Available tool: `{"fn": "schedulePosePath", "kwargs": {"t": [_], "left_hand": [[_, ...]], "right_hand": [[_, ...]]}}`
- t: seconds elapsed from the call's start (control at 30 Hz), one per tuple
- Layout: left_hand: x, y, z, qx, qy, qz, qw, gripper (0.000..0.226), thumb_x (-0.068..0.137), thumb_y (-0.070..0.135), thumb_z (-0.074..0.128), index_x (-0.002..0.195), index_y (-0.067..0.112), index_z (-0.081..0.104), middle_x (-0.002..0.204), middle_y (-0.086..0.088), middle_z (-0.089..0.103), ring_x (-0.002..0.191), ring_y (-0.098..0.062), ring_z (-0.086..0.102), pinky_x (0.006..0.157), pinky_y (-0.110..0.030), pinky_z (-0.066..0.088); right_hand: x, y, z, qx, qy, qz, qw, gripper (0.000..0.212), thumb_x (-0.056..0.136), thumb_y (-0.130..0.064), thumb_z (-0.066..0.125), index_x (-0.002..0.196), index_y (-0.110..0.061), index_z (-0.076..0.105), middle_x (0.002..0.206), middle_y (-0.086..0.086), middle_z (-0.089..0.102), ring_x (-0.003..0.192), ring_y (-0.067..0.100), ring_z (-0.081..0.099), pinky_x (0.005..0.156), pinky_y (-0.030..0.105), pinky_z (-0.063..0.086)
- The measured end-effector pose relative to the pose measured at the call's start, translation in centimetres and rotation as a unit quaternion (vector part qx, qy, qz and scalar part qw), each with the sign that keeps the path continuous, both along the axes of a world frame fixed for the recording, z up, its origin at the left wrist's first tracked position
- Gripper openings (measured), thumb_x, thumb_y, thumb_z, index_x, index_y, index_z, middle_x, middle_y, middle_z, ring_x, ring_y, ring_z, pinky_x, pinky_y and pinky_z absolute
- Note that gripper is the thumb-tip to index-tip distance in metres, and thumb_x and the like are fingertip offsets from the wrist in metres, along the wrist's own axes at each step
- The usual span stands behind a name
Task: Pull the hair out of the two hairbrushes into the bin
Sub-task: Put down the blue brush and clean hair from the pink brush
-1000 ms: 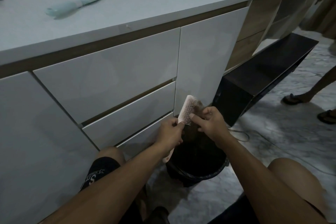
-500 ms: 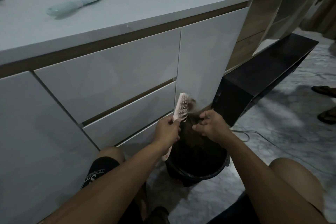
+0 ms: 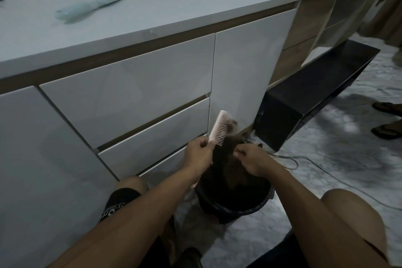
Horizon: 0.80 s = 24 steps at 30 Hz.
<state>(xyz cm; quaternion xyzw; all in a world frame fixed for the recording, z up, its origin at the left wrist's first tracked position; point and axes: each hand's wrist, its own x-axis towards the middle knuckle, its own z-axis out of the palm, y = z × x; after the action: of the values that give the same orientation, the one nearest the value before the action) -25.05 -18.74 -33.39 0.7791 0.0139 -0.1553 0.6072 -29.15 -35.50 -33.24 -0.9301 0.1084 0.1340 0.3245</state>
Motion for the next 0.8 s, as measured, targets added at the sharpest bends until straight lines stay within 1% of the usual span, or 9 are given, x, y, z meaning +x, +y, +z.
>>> {"fn": "schedulePosePath", "kwargs": {"t": [0.13, 0.2, 0.3, 0.33, 0.4, 0.47, 0.53, 0.63, 0.8], "left_hand": [[-0.2, 0.2, -0.1, 0.003, -0.006, -0.001, 1.000, 0.021, 0.094, 0.024, 0.054, 0.097, 0.009, 0.068, 0.079, -0.013, 0.065, 0.051, -0.016, 0.053, 0.048, -0.024, 0.042], [-0.3, 0.2, 0.1, -0.005, 0.007, -0.008, 1.000, 0.024, 0.093, 0.025, 0.055, 0.097, 0.006, 0.068, 0.083, -0.013, 0.067, 0.052, -0.017, 0.054, 0.048, -0.024, 0.042], [-0.5, 0.1, 0.6, -0.017, 0.024, -0.017, 0.999, 0.025, 0.092, 0.026, 0.055, 0.094, 0.006, 0.069, 0.078, -0.009, 0.065, 0.052, -0.018, 0.054, 0.047, -0.025, 0.042], [-0.5, 0.0, 0.7, -0.021, 0.024, -0.015, 0.999, 0.023, 0.092, 0.024, 0.054, 0.091, 0.007, 0.069, 0.074, -0.008, 0.063, 0.051, -0.020, 0.054, 0.047, -0.026, 0.041], [-0.6, -0.1, 0.9, -0.026, 0.025, -0.019, 0.999, 0.018, 0.091, 0.023, 0.055, 0.087, 0.013, 0.070, 0.067, -0.006, 0.061, 0.049, -0.021, 0.053, 0.047, -0.026, 0.040], [-0.7, -0.2, 0.7, -0.026, 0.023, -0.038, 0.999, 0.016, 0.090, 0.024, 0.056, 0.083, 0.018, 0.069, 0.063, -0.005, 0.060, 0.048, -0.020, 0.053, 0.047, -0.026, 0.041], [-0.8, -0.3, 0.6, -0.027, 0.022, -0.049, 0.998, 0.017, 0.089, 0.025, 0.056, 0.079, 0.019, 0.069, 0.064, -0.005, 0.060, 0.047, -0.019, 0.053, 0.048, -0.027, 0.041], [-0.8, -0.1, 0.5, -0.023, 0.019, -0.042, 0.999, 0.019, 0.093, 0.024, 0.053, 0.088, 0.016, 0.069, 0.070, -0.007, 0.062, 0.048, -0.018, 0.052, 0.046, -0.024, 0.040], [-0.3, 0.3, 0.1, -0.010, 0.004, -0.005, 1.000, 0.021, 0.095, 0.024, 0.052, 0.095, 0.012, 0.069, 0.079, -0.012, 0.066, 0.048, -0.017, 0.051, 0.047, -0.023, 0.041]], "right_hand": [[0.0, -0.3, -0.2, -0.016, 0.045, 0.022, 0.999, 0.018, 0.099, -0.028, 0.047, 0.085, -0.029, 0.058, 0.093, -0.004, 0.058, 0.093, 0.019, 0.055, 0.081, 0.030, 0.038], [0.0, -0.1, 0.0, 0.007, 0.050, 0.022, 0.998, 0.017, 0.098, -0.026, 0.049, 0.091, -0.024, 0.063, 0.094, -0.004, 0.059, 0.093, 0.017, 0.055, 0.081, 0.028, 0.037], [0.2, 0.1, 0.4, 0.106, 0.025, -0.028, 0.994, 0.022, 0.091, -0.021, 0.061, 0.111, -0.017, 0.068, 0.106, -0.002, 0.064, 0.098, 0.014, 0.057, 0.079, 0.025, 0.042], [0.2, 0.3, 0.6, 0.160, 0.012, -0.055, 0.985, 0.024, 0.088, -0.018, 0.065, 0.112, -0.018, 0.069, 0.109, -0.002, 0.066, 0.096, 0.013, 0.059, 0.077, 0.023, 0.045], [0.0, 0.7, 1.0, 0.267, -0.004, -0.092, 0.959, 0.018, 0.087, -0.018, 0.067, 0.102, -0.026, 0.070, 0.105, -0.006, 0.068, 0.093, 0.008, 0.061, 0.077, 0.026, 0.050], [-0.2, 0.9, 1.1, 0.302, -0.015, -0.084, 0.949, 0.013, 0.089, -0.024, 0.066, 0.100, -0.030, 0.070, 0.100, -0.014, 0.068, 0.094, 0.004, 0.061, 0.078, 0.027, 0.051], [-0.5, 1.2, 1.1, 0.270, -0.033, -0.063, 0.960, 0.019, 0.091, -0.027, 0.063, 0.108, -0.021, 0.071, 0.096, -0.014, 0.068, 0.091, 0.001, 0.062, 0.073, 0.020, 0.048], [-0.5, 1.3, 1.0, 0.175, -0.046, -0.050, 0.982, 0.027, 0.096, -0.029, 0.055, 0.095, -0.010, 0.074, 0.091, -0.001, 0.071, 0.084, 0.009, 0.063, 0.067, 0.018, 0.044], [-0.2, 0.4, 0.6, 0.078, -0.007, -0.001, 0.997, 0.028, 0.097, -0.030, 0.053, 0.078, -0.018, 0.071, 0.078, -0.009, 0.065, 0.081, 0.012, 0.061, 0.065, 0.021, 0.038]]}}
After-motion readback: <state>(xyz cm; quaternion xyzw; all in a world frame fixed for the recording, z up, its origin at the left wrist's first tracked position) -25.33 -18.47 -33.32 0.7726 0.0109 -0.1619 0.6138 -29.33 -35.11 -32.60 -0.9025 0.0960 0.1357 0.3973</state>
